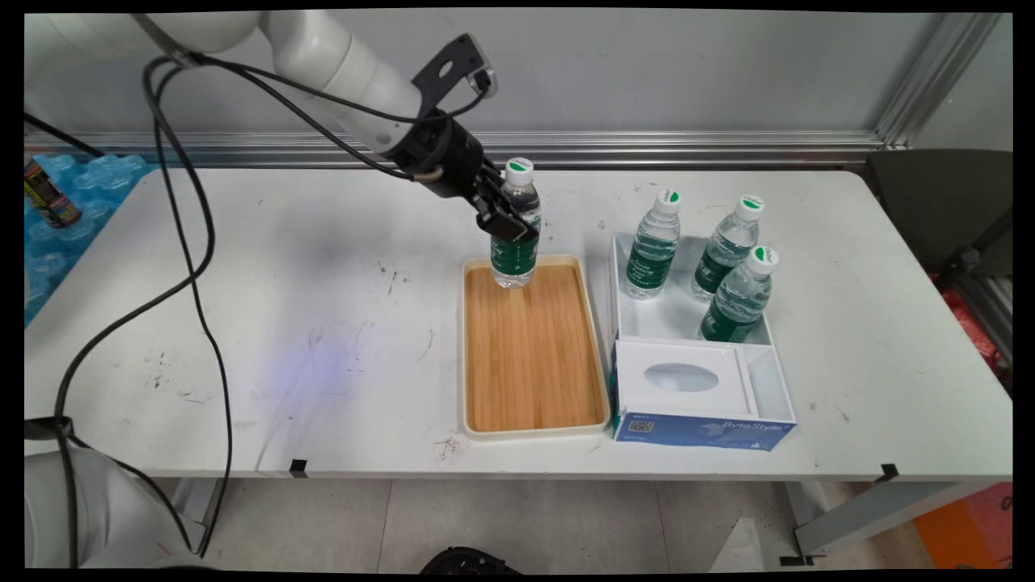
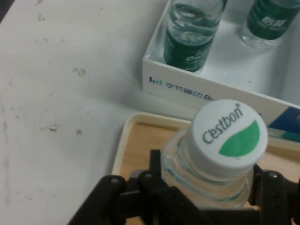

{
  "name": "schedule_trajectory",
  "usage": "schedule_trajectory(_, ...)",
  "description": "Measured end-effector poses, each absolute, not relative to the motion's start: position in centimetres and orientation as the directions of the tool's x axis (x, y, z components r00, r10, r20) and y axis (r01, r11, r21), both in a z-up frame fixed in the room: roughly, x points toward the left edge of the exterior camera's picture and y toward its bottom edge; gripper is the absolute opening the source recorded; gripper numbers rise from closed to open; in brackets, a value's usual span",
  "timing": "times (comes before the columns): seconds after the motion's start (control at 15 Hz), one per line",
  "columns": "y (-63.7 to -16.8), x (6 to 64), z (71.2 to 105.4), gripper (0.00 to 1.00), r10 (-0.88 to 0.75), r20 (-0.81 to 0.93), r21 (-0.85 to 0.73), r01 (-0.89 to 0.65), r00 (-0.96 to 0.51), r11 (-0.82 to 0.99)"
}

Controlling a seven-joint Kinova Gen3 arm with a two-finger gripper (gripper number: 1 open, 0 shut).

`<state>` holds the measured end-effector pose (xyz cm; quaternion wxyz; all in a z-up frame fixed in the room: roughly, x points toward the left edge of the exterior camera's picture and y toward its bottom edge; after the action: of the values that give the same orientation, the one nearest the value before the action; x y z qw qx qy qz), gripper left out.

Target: Place the picked object on the tray

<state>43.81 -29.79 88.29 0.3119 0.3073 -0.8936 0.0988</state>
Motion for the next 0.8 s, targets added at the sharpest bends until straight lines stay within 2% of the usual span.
schedule_trajectory(0.8, -34.2, 41.8, 82.1, 0.0, -0.445, 0.643, 0.01, -0.575, -0.623, 0.818)
